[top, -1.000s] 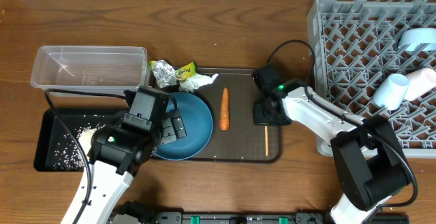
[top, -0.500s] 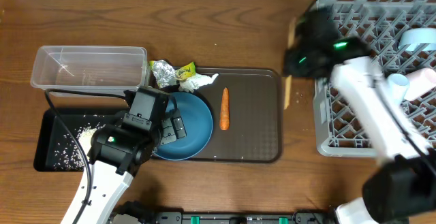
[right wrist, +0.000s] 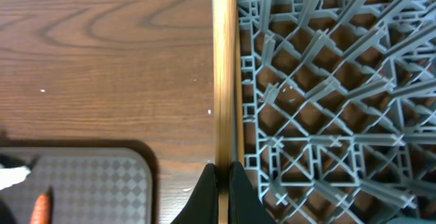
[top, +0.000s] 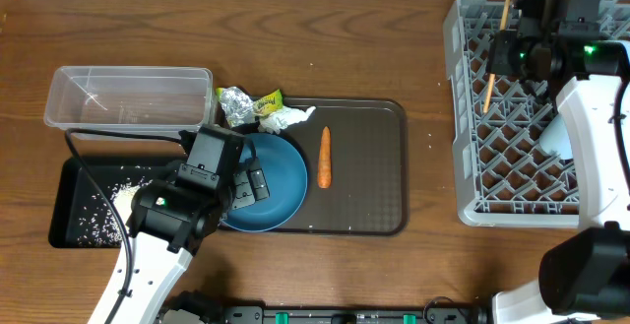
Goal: Sort waste into correct bins and load items into the dishwasher rack
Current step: 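Carry the chopstick with the right gripper and drop it in the rack, then move the right gripper to the blue bowl's rim on the tray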
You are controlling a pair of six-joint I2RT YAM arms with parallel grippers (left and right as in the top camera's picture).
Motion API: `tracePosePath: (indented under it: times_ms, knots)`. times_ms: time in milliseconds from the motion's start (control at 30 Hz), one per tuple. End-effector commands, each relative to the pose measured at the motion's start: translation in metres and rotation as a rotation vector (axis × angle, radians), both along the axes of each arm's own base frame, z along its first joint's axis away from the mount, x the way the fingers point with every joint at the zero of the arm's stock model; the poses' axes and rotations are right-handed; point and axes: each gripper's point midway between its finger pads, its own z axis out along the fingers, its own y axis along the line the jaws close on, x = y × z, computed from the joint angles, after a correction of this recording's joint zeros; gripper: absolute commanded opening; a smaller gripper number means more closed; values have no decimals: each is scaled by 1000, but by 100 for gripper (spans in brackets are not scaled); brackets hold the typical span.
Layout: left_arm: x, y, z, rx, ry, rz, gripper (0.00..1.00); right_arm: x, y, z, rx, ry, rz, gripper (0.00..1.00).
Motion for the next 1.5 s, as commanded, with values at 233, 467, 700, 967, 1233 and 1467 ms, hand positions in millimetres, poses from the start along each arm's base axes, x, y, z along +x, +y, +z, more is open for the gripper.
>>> tracePosePath:
  times_ms: [233,467,700,967,1233,1467]
  knots:
    - [2,3,5,14,-16,9,98,16,-5,-51,-42,90,51,6]
    - [2,3,4,14,-15,9,98,15,-6,-63,-42,123,49,71]
    - [2,3,4,14,-15,9,98,2,9,-62,10,167,86,77]
    - [2,3,4,14,-15,9,98,-44,123,-17,406,199,385,77]
    - [2,3,4,14,-15,9,98,-97,182,-60,164,425,329,99]
    - [2,3,4,14,-15,9,98,-137,243,-81,64,453,322,99]
